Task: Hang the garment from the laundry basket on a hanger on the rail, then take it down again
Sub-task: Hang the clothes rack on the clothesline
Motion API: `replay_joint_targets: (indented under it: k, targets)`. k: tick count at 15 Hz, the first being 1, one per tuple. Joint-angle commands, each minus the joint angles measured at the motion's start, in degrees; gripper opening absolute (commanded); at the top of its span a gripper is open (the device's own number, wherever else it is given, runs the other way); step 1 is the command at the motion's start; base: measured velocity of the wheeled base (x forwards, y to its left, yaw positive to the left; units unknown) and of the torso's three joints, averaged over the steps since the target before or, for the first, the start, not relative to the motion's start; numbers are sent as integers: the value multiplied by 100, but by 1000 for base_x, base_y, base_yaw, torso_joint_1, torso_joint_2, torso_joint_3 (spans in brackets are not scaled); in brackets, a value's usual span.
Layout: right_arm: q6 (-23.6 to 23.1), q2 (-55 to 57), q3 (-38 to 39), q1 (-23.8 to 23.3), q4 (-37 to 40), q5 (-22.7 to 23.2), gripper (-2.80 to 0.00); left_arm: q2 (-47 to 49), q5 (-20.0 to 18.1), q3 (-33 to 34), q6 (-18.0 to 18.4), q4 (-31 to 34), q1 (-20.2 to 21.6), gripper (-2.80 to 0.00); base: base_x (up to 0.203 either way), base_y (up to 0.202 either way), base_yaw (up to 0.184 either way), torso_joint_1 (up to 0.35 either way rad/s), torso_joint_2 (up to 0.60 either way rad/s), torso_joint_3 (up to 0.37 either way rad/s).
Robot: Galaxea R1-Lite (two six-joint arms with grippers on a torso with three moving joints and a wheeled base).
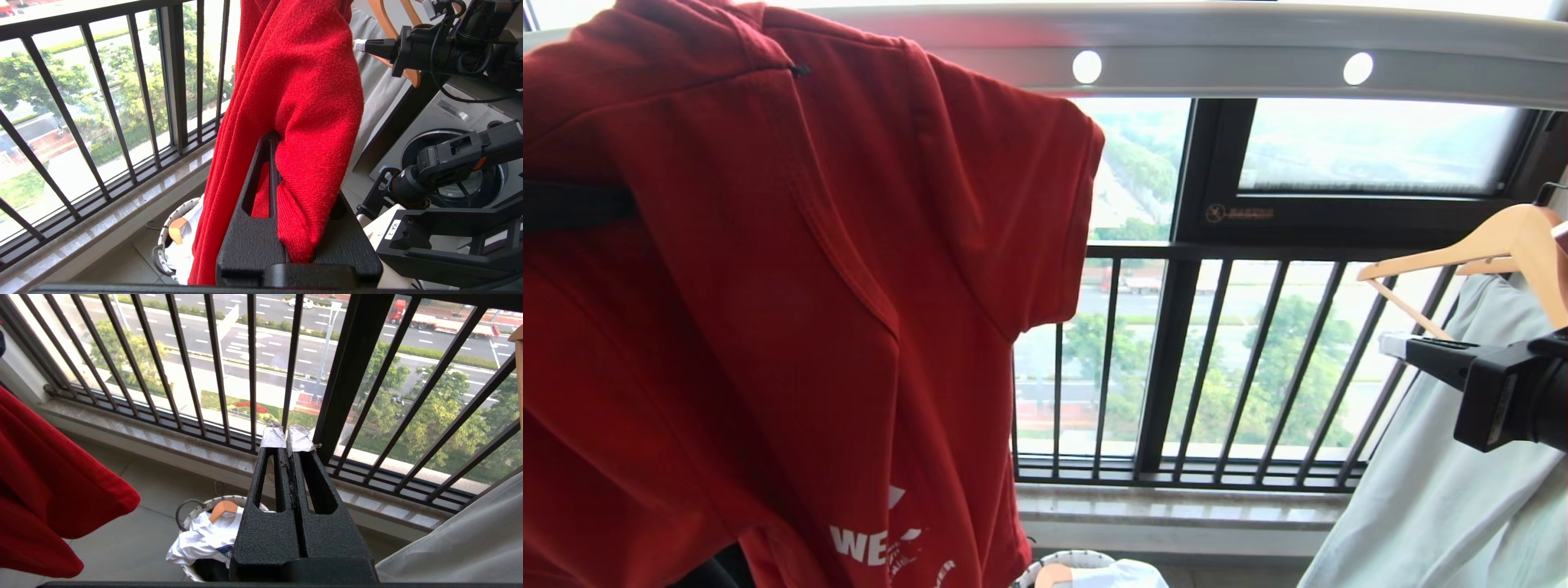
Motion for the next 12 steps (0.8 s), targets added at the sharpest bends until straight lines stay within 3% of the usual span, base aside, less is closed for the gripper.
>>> replay_joint_targets:
  k: [1, 12]
  targets:
    - [10, -13, 12, 1, -16, -2, -280, -1, -32, 0, 2, 22, 2, -280, 0, 0, 0, 109, -236, -123]
    - [10, -145, 83, 1, -51, 15, -280, 42, -6, 44, -6, 14, 2, -280, 0, 0, 0, 4, -14, -3]
